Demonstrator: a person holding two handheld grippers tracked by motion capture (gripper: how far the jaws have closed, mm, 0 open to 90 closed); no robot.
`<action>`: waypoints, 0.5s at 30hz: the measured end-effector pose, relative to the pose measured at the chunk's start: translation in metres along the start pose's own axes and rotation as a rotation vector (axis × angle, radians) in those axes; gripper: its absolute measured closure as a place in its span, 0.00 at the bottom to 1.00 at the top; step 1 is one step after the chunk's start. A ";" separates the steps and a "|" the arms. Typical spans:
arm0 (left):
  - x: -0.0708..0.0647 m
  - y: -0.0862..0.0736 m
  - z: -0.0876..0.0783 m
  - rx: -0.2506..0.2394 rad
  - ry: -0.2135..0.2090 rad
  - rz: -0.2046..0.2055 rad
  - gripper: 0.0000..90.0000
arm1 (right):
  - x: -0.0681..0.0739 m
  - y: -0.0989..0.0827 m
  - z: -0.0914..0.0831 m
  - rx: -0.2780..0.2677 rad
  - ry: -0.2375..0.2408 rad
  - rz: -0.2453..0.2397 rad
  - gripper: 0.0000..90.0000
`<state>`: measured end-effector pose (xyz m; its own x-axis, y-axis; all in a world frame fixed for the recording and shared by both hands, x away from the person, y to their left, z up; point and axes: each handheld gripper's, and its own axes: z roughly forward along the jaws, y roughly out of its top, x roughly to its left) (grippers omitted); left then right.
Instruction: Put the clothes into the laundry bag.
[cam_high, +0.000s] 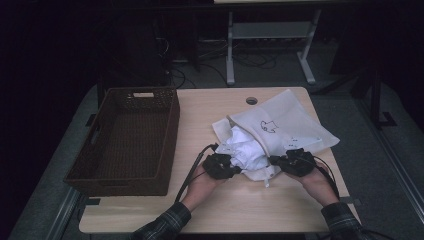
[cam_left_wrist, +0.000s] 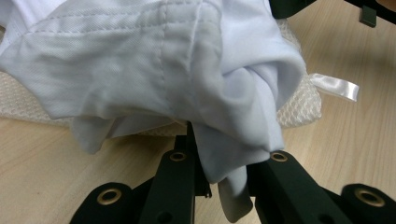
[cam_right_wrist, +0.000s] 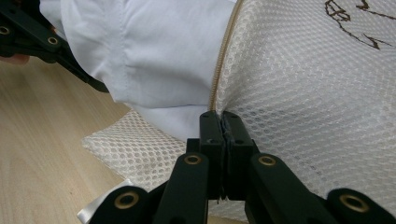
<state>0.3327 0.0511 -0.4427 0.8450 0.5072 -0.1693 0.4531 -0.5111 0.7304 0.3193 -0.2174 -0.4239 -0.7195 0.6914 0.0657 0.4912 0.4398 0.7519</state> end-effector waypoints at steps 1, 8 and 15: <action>0.000 0.000 0.001 -0.004 0.001 -0.005 0.89 | 0.000 0.000 0.000 -0.001 0.000 0.000 0.98; 0.001 0.003 0.004 -0.011 0.009 -0.006 0.89 | 0.002 0.001 0.000 -0.005 0.008 -0.004 0.98; -0.001 0.004 0.010 -0.021 0.007 -0.028 0.89 | 0.003 0.002 0.001 -0.005 0.010 -0.009 0.98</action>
<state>0.3371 0.0414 -0.4463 0.8299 0.5263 -0.1851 0.4706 -0.4823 0.7389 0.3185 -0.2142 -0.4229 -0.7287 0.6817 0.0657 0.4825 0.4429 0.7557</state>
